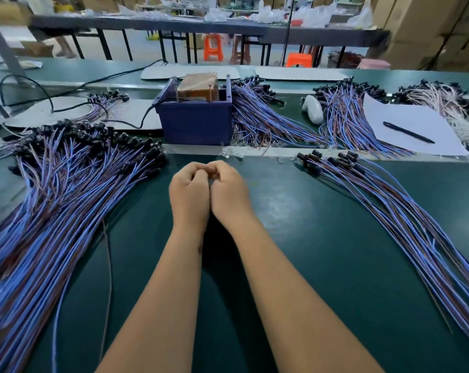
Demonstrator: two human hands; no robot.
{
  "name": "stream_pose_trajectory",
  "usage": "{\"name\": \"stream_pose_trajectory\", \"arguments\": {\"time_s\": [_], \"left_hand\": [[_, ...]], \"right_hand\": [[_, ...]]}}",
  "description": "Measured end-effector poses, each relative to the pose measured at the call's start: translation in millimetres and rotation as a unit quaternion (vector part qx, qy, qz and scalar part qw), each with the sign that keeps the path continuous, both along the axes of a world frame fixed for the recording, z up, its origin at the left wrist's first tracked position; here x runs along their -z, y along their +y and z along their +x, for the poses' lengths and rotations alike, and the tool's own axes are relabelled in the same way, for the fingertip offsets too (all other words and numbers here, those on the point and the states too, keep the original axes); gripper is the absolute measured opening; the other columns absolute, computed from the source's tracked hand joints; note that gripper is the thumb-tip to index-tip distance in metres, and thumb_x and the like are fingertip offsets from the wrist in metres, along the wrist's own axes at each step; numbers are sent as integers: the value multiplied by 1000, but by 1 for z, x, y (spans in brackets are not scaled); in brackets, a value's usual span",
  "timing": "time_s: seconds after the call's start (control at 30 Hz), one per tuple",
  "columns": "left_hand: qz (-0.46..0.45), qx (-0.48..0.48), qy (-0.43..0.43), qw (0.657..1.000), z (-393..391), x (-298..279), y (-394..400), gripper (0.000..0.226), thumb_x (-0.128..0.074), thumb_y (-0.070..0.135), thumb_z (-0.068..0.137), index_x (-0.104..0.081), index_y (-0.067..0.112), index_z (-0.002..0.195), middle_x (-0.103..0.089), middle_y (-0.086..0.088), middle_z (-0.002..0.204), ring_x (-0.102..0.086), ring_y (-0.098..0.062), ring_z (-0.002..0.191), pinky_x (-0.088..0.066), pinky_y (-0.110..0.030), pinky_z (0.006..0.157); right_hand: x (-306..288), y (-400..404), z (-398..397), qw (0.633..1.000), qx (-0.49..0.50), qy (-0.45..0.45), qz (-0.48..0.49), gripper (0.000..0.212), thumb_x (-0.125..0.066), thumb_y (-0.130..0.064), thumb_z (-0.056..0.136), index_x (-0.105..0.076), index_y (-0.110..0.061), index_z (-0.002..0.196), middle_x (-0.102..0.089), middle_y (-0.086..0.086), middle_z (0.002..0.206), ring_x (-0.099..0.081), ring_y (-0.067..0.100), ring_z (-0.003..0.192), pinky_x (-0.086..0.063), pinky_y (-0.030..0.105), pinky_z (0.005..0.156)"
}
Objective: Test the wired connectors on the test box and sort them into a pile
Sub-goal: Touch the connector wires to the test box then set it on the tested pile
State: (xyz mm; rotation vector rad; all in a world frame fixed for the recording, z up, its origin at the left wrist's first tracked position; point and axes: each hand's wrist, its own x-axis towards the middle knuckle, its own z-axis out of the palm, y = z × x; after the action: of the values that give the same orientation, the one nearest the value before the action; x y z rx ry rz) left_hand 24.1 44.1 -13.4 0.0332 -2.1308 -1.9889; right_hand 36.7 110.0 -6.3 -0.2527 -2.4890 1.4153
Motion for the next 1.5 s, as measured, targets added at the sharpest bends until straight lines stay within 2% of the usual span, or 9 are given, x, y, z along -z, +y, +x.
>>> {"name": "stream_pose_trajectory", "arguments": {"time_s": [0.1, 0.2, 0.37, 0.53, 0.83, 1.13, 1.27, 1.4, 1.5], "left_hand": [[-84, -117, 12, 990, -1, 1, -3, 25, -46, 6, 89, -66, 19, 79, -56, -3, 108, -57, -23, 97, -42, -30, 78], [-197, -127, 6, 972, -3, 3, 0, 20, -52, 13, 91, -70, 14, 101, -42, -8, 136, -43, -26, 119, -39, -35, 98], [-325, -119, 49, 937, -9, -3, -11, 31, -58, 16, 88, -65, 14, 117, -39, -11, 146, -38, -32, 129, -34, -40, 102], [-389, -126, -92, 908, -15, -1, -42, 49, -52, 27, 92, -46, 18, 139, -8, -17, 164, -1, -32, 151, -10, -50, 117], [-383, -173, -100, 902, -16, -3, -51, 47, -49, 3, 90, -45, 18, 134, -49, -14, 135, -38, -37, 127, -31, -50, 100], [-431, -158, -87, 884, -18, 2, -52, 24, -55, 26, 97, -66, 23, 118, -56, -12, 124, -47, -38, 118, -36, -46, 95], [-338, -222, 29, 914, -17, 2, -50, 19, -58, 26, 98, -69, 21, 111, -53, -10, 118, -41, -32, 115, -39, -37, 85], [-265, -216, 122, 932, -14, 0, -47, 13, -61, 21, 97, -70, 18, 105, -54, 2, 109, -38, -2, 84, -29, -12, 58], [-107, -148, 148, 972, -12, -8, -36, 6, -62, 16, 95, -66, 20, 94, -63, 3, 96, -51, -2, 66, -41, -10, 64]], "right_hand": [[7, -5, 2, 1000, 7, 18, 1, 42, -43, 5, 83, -65, -9, 116, -62, 10, 113, -55, 27, 106, -42, 38, 95], [10, 5, 4, 999, -4, 34, -6, 36, -42, 2, 89, -67, -8, 113, -64, 9, 113, -57, 22, 105, -42, 28, 91], [10, 10, 4, 998, 2, 38, 47, 30, -43, -5, 94, -68, -11, 110, -63, 7, 113, -56, 23, 105, -41, 36, 95], [10, 7, 9, 997, -18, 26, 64, 30, -42, -8, 94, -69, -17, 105, -60, -1, 108, -54, 18, 104, -39, 40, 101], [7, 7, 10, 999, -15, 12, 28, 27, -44, -10, 94, -69, -19, 99, -57, -5, 102, -54, 17, 99, -43, 38, 97], [7, 7, 10, 1000, -20, 4, 22, 24, -45, -13, 94, -67, -22, 98, -57, -4, 104, -54, 19, 100, -43, 41, 97], [7, 8, 10, 1000, -21, 11, 11, 23, -46, -14, 94, -67, -23, 98, -60, -3, 105, -55, 18, 100, -44, 40, 96], [9, 10, 9, 999, -15, 21, -39, 21, -47, -14, 94, -67, -23, 96, -64, -4, 91, -57, 16, 85, -47, 32, 79], [5, 9, 9, 983, -17, 40, -177, 21, -45, -19, 99, -65, -21, 93, -65, 1, 79, -59, 17, 73, -50, 34, 73]]}}
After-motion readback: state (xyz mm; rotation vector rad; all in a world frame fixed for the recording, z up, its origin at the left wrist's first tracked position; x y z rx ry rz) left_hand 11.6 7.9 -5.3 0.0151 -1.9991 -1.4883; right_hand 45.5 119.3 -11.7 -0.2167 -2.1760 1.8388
